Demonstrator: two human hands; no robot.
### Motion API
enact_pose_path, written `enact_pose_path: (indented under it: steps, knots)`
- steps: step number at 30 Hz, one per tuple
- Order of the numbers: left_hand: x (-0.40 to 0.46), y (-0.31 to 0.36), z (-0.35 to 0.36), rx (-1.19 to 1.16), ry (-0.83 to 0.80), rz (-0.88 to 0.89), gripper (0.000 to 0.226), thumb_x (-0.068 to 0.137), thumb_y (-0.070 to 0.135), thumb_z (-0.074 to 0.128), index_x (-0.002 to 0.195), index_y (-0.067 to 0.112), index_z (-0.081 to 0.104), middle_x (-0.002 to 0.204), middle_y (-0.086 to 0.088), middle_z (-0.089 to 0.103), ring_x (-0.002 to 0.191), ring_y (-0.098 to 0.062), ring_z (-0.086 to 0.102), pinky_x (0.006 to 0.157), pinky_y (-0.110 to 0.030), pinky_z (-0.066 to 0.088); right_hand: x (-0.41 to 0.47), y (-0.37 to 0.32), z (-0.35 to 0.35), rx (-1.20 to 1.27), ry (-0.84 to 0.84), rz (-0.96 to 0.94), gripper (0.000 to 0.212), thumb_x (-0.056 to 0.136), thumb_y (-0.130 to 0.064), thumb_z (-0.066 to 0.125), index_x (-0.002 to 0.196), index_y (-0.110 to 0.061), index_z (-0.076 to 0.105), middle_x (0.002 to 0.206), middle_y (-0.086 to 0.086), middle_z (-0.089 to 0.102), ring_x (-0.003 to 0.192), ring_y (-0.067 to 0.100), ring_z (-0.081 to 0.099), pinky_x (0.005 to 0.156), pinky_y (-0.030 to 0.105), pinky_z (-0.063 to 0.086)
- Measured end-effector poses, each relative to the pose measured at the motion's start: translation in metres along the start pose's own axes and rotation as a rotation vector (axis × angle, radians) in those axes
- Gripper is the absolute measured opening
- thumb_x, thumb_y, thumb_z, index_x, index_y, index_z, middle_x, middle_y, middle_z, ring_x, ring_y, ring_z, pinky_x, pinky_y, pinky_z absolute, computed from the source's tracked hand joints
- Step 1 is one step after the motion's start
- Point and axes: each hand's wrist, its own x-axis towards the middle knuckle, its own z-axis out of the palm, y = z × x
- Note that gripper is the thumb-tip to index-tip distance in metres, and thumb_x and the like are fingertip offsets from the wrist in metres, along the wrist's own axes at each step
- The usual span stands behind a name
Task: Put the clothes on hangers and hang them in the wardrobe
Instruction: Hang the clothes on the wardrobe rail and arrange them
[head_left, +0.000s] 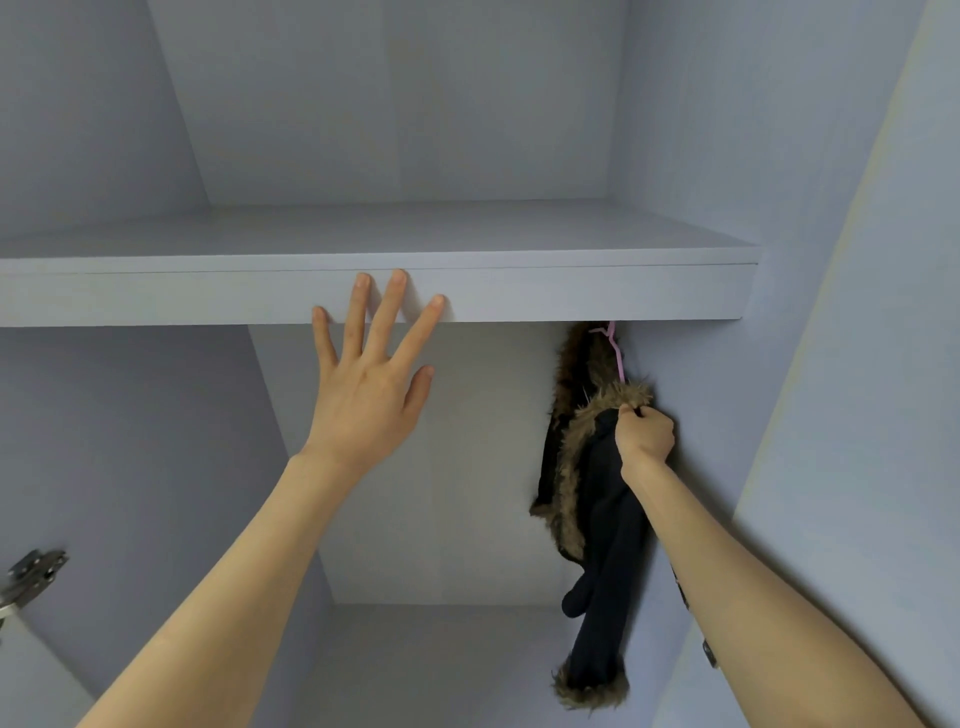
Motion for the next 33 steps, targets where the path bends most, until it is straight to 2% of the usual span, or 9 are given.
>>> enact_pose_path:
  steps: [4, 9, 12, 17, 22, 27, 31, 33]
  knots:
    - [0.000, 0.000, 0.002, -0.009, 0.016, 0.000, 0.060, 0.093, 0.029, 0.042, 0.148, 0.027, 0.017, 0.156, -0.010, 0.005, 0.142, -0.037, -0.002, 0.106, -0.066, 0.003, 0.000, 0.007, -0.004, -0.089, -0.004, 0.003, 0.029, 0.096, -0.012, 0.045, 0.116, 0.004, 0.058, 0.117, 0.021, 0.060, 0.109, 0.036, 0.055, 0.085, 0.034, 0.043]
    - [-0.001, 0.000, 0.001, -0.007, 0.016, -0.001, 0.062, 0.092, 0.029, 0.044, 0.148, 0.027, 0.017, 0.156, -0.010, 0.006, 0.142, -0.037, -0.001, 0.106, -0.066, 0.004, -0.001, 0.004, -0.008, -0.209, 0.042, 0.021, 0.034, 0.096, -0.014, 0.045, 0.123, 0.007, 0.047, 0.125, 0.026, 0.053, 0.114, 0.041, 0.051, 0.093, 0.046, 0.044]
    - [-0.002, -0.001, 0.000, -0.012, 0.003, 0.003, 0.065, 0.092, 0.027, 0.050, 0.148, 0.027, 0.017, 0.156, -0.009, 0.005, 0.142, -0.037, -0.002, 0.107, -0.066, 0.003, -0.010, 0.001, -0.007, -0.269, 0.053, -0.010, 0.032, 0.096, -0.012, 0.045, 0.123, 0.005, 0.044, 0.125, 0.025, 0.052, 0.114, 0.041, 0.051, 0.092, 0.045, 0.043]
    - [-0.004, -0.002, -0.007, -0.039, -0.024, 0.022, 0.069, 0.089, 0.025, 0.056, 0.148, 0.025, 0.020, 0.156, -0.009, 0.005, 0.142, -0.036, 0.000, 0.108, -0.063, 0.004, -0.029, 0.008, -0.017, -0.434, 0.051, -0.235, 0.033, 0.093, -0.006, 0.046, 0.125, 0.001, 0.047, 0.129, 0.022, 0.046, 0.117, 0.038, 0.045, 0.097, 0.041, 0.036]
    - [-0.046, 0.001, -0.001, -0.170, -0.081, -0.022, 0.057, 0.091, 0.021, 0.052, 0.144, 0.021, 0.029, 0.153, -0.014, 0.016, 0.141, -0.039, 0.009, 0.108, -0.061, 0.017, -0.069, 0.024, -0.038, -0.699, -0.015, -0.513, 0.043, 0.095, -0.018, 0.047, 0.135, -0.003, 0.041, 0.133, 0.017, 0.045, 0.123, 0.032, 0.039, 0.101, 0.038, 0.032]
    - [-0.157, 0.015, 0.014, -0.254, -0.279, -0.169, 0.054, 0.088, 0.036, 0.034, 0.140, 0.021, 0.034, 0.145, -0.018, 0.032, 0.135, -0.041, 0.023, 0.103, -0.058, 0.026, -0.138, 0.066, -0.042, -0.665, -0.169, -0.754, 0.045, 0.093, -0.026, 0.053, 0.131, -0.002, 0.048, 0.129, 0.016, 0.053, 0.119, 0.032, 0.049, 0.099, 0.042, 0.041]
    - [-0.270, 0.025, 0.008, -0.276, -0.496, -0.367, 0.054, 0.087, 0.038, 0.032, 0.138, 0.022, 0.034, 0.143, -0.017, 0.038, 0.132, -0.043, 0.032, 0.100, -0.060, 0.032, -0.209, 0.114, -0.031, -0.728, -0.402, -0.818, 0.056, 0.091, -0.045, 0.034, 0.129, -0.006, 0.050, 0.126, 0.010, 0.055, 0.114, 0.028, 0.053, 0.100, 0.038, 0.038]
    - [-0.318, 0.026, -0.006, -0.263, -0.578, -0.473, 0.054, 0.086, 0.038, 0.032, 0.137, 0.023, 0.034, 0.141, -0.018, 0.041, 0.129, -0.045, 0.036, 0.096, -0.061, 0.038, -0.242, 0.132, -0.019, -0.747, -0.545, -0.854, 0.059, 0.094, -0.049, 0.029, 0.129, -0.007, 0.050, 0.127, 0.011, 0.055, 0.114, 0.029, 0.053, 0.096, 0.040, 0.044]
